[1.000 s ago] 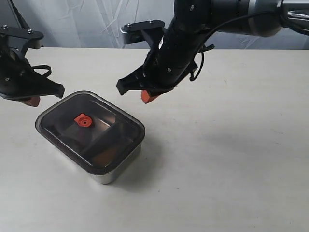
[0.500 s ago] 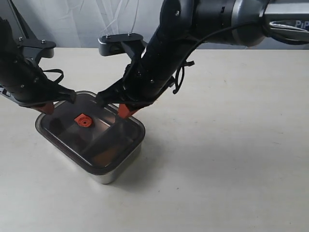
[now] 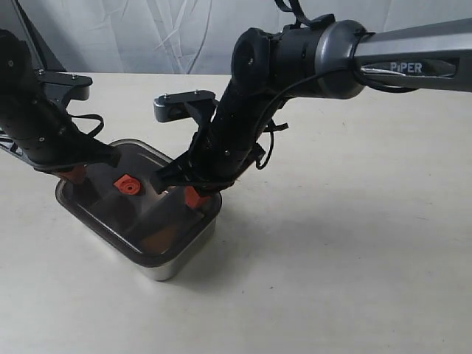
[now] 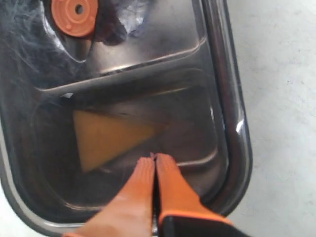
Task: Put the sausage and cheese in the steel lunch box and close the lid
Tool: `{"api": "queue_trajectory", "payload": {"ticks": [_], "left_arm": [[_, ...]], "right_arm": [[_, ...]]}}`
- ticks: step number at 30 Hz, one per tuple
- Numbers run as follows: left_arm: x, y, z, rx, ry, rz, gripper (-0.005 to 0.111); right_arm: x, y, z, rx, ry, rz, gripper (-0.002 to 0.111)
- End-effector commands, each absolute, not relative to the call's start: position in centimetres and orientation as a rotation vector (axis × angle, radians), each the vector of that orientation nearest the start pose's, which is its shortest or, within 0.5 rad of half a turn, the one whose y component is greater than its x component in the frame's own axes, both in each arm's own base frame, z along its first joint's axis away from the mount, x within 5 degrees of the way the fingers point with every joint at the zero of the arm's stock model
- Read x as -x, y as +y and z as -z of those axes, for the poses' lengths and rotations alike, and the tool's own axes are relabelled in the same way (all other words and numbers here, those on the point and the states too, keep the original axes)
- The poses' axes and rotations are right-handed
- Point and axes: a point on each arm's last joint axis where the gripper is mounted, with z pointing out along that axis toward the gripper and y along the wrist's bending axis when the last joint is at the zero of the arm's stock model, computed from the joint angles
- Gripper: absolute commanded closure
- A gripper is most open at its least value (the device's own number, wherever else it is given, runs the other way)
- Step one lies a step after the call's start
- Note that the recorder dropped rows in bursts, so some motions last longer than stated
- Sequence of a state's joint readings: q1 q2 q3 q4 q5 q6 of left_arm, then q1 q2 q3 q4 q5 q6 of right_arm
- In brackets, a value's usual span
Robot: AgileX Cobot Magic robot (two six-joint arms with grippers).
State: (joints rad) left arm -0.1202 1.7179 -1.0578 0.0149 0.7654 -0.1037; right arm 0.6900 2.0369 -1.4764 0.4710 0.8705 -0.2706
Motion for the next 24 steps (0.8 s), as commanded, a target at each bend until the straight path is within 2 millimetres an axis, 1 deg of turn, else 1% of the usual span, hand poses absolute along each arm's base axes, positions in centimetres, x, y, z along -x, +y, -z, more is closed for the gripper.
{"api": "queue_trajectory", "payload": {"ticks": [1, 5, 9, 14, 18, 21, 24], "left_arm": [[-32.1, -3.8, -17.7, -0.04, 2.971, 0.018, 0.107], [-32.1, -3.9, -17.4, -0.04, 2.981, 0.016, 0.107], [-32.1, -3.9, -17.4, -0.051, 2.98, 0.016, 0.107], [-32.2, -3.9, -16.5, -0.049, 3.008, 0.014, 0.107], [-32.4, -4.0, -15.4, -0.034, 3.04, 0.026, 0.107], [-32.5, -4.2, -15.3, -0.03, 3.026, 0.055, 0.107], [-32.6, -4.5, -15.4, -0.037, 3.01, 0.116, 0.107]], "right_arm": [[-30.4, 29.2, -16.9, 1.017, 2.794, -0.635, 0.109], [-30.4, 29.2, -15.9, 1.018, 2.825, -0.629, 0.109], [-30.5, 29.3, -15.5, 1.017, 2.835, -0.629, 0.109], [-30.5, 29.3, -15.2, 1.017, 2.843, -0.626, 0.109], [-30.4, 29.3, -14.3, 1.028, 2.877, -0.621, 0.109], [-30.3, 29.2, -13.5, 1.037, 2.907, -0.615, 0.109], [-30.3, 29.2, -13.2, 1.038, 2.915, -0.613, 0.109]]}}
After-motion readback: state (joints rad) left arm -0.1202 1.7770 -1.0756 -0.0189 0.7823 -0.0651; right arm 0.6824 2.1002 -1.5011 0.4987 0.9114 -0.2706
